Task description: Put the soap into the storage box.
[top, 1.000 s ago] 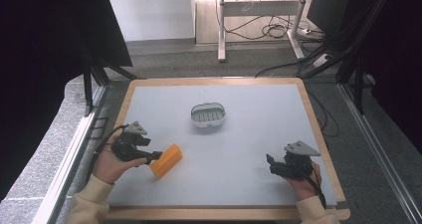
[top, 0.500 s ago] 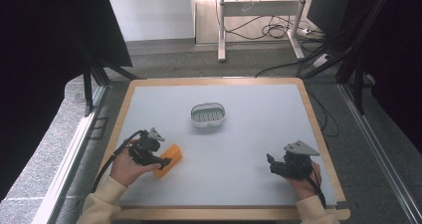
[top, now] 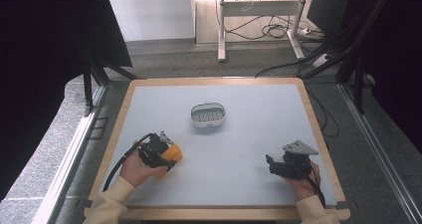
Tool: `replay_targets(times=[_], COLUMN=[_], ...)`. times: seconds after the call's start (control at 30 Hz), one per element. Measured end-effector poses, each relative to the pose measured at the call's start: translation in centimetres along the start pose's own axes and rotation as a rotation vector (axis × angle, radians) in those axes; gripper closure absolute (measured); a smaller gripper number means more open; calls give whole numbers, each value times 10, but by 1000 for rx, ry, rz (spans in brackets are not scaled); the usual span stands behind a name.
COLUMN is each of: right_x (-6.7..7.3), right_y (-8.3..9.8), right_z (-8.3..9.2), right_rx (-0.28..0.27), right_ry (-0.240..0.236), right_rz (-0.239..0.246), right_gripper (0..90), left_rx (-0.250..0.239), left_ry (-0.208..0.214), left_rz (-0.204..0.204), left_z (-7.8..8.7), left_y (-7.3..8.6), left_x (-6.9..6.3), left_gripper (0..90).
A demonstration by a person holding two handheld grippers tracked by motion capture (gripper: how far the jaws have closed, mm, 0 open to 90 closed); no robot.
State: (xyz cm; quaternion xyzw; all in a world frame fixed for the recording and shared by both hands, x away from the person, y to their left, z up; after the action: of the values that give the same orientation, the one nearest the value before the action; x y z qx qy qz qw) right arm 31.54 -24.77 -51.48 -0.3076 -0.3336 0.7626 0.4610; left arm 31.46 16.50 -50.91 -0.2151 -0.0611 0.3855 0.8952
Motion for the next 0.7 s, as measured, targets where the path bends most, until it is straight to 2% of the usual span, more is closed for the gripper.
replay_targets(times=[0.13,0.3,0.4,0.7], right_x=[-3,-4,-3,-4], right_y=[0,0,0,0], right_z=[-1,-2,-2,-2], right_rx=[3,8,7,9], right_ry=[19,21,20,21], right_rz=[-21,-16,-13,-10], right_gripper=[164,165,165,166], left_rx=[23,24,13,9], left_ry=[10,16,32,36], left_rz=[10,40,62,63], left_z=[-6,-9,-9,-5], left_y=[1,2,3,3], left_x=[0,2,3,4], left_gripper=[498,599,609,614])
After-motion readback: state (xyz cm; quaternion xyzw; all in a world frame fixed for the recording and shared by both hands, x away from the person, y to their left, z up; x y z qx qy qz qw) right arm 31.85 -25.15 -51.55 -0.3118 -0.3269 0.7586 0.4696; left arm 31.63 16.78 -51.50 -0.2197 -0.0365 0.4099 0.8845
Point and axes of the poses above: each handheld gripper's, and its own axes: z roughly backward along the jaws, y roughly out of its underside, x roughly to its left, the point moved 2 cm from there along -z, roughly forward along the jaws, and after that the axes turned 5 degrees about y, right-handed, at the moved point
